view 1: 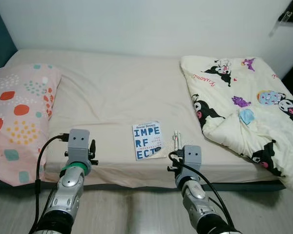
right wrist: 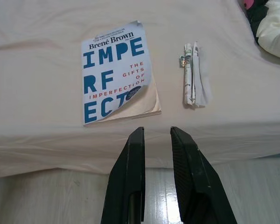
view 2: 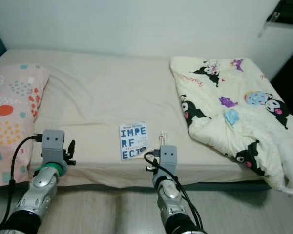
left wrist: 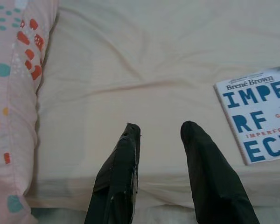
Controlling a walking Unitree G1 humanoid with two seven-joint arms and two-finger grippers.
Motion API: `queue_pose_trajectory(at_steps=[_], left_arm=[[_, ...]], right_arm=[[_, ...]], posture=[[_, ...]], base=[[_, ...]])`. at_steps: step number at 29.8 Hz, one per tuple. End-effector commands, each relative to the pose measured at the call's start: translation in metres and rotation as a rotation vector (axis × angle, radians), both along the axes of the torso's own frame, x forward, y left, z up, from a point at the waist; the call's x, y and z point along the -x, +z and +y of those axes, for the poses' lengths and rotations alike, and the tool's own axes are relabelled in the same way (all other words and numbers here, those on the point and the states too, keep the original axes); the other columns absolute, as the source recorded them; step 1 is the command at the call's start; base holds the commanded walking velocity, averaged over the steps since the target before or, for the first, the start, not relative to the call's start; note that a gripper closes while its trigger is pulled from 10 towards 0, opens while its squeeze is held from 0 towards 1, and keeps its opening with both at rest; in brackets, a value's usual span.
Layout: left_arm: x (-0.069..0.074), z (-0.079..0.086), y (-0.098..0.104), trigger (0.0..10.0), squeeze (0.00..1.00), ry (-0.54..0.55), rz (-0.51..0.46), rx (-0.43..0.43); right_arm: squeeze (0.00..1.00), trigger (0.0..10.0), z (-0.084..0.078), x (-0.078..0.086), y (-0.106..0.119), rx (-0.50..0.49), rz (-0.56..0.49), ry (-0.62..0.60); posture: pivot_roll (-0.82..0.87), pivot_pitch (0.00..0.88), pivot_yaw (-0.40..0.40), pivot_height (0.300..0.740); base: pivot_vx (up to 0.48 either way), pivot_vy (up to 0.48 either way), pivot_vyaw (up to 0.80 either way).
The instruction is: Clean up the room
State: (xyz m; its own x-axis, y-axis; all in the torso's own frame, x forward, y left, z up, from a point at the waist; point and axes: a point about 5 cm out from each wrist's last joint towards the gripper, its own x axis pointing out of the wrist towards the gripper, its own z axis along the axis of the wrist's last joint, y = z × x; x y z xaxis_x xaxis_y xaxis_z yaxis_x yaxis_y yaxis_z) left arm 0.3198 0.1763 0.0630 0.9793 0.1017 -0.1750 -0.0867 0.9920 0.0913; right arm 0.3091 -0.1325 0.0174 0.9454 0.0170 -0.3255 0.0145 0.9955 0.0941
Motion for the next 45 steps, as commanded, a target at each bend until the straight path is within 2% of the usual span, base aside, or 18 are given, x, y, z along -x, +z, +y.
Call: queue_pose_trajectory(at_steps=[1, 19, 23, 33, 45], left_arm=[[0.001, -0.003, 0.0, 10.0, 0.0, -0.013, -0.017, 0.004], [0.003, 0.003, -0.001, 10.0, 0.0, 0.061, -0.022, 0.005], [0.004, 0.005, -0.002, 10.0, 0.0, 0.076, -0.019, 0.015], [0.002, 0.009, -0.001, 10.0, 0.0, 0.101, -0.02, 0.029], [0.005, 0.018, -0.002, 10.0, 0.0, 0.131, -0.02, 0.029]], right_arm=[[0.0, 10.0, -0.001, 0.002, -0.003, -0.013, 0.019, -0.011], [0.0, 10.0, 0.001, -0.001, 0.002, 0.007, -0.009, 0.041], [0.0, 10.0, 0.006, -0.001, 0.002, 0.045, -0.022, 0.099], [0.0, 10.0, 0.012, 0.001, 0.001, 0.049, -0.027, 0.149], [0.0, 10.0, 0.016, 0.002, 0.0, 0.012, -0.021, 0.161]], posture=[[0.08, 0.0, 0.005, 0.74], [0.08, 0.0, -0.026, 0.74], [0.08, 0.0, -0.025, 0.74], [0.08, 0.0, -0.027, 0.74], [0.08, 0.0, -0.032, 0.74]], base=[[0.0, 0.0, 0.0], [0.0, 0.0, 0.0], [0.0, -0.48, 0.0], [0.0, -0.48, 0.8], [0.0, -0.48, 0.0]])
